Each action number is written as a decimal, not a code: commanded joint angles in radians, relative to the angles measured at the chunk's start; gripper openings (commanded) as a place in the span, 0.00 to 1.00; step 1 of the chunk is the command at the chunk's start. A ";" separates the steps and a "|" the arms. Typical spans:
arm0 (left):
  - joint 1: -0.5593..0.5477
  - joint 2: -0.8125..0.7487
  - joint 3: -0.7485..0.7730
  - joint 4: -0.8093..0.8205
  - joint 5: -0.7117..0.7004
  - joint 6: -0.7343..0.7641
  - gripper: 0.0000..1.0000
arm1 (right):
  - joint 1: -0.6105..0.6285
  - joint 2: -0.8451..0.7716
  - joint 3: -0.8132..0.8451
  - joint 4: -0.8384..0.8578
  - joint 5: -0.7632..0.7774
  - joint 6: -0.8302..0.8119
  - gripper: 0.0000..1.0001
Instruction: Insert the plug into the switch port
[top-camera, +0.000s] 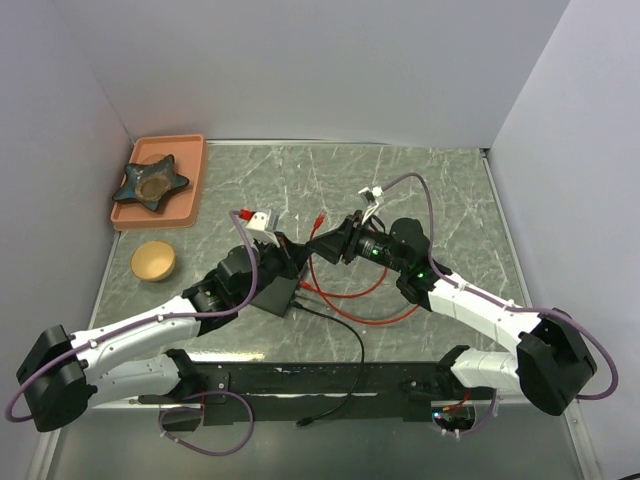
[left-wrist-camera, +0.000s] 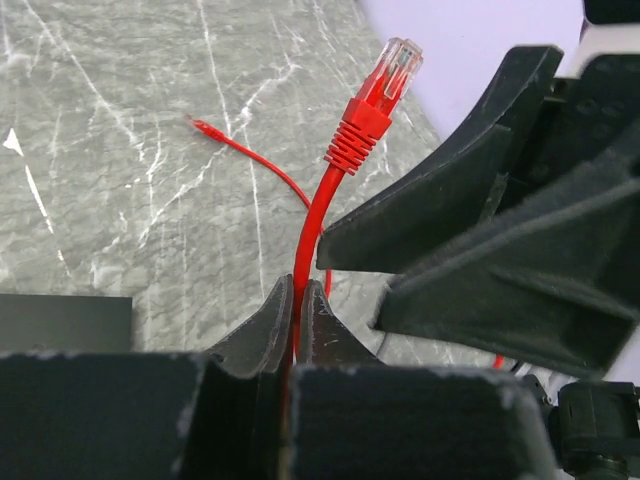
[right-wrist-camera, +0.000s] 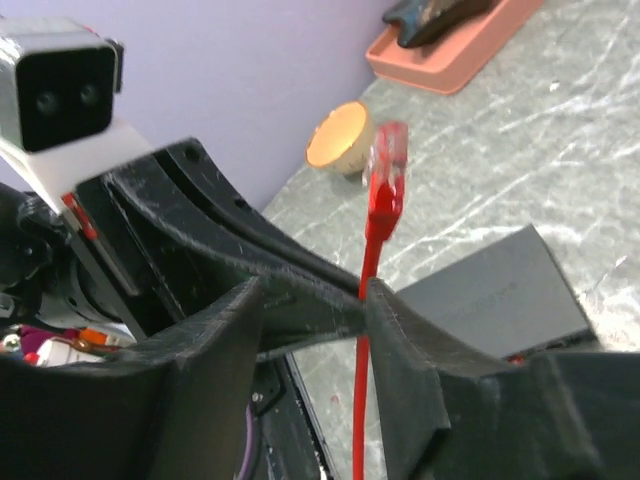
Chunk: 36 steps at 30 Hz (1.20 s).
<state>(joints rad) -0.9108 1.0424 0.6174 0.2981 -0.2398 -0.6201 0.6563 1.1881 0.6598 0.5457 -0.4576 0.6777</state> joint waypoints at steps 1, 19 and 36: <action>-0.013 -0.022 0.041 0.078 0.023 0.020 0.01 | -0.012 0.019 -0.002 0.120 0.028 0.026 0.40; -0.040 -0.096 0.027 0.039 -0.053 0.014 0.01 | -0.023 -0.048 -0.009 0.034 0.077 -0.001 0.38; -0.046 -0.058 0.064 0.025 0.000 0.023 0.01 | -0.023 0.030 0.023 0.140 0.002 0.020 0.58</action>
<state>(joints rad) -0.9463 0.9798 0.6220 0.2852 -0.2672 -0.6033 0.6407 1.2037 0.6594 0.6006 -0.4370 0.6926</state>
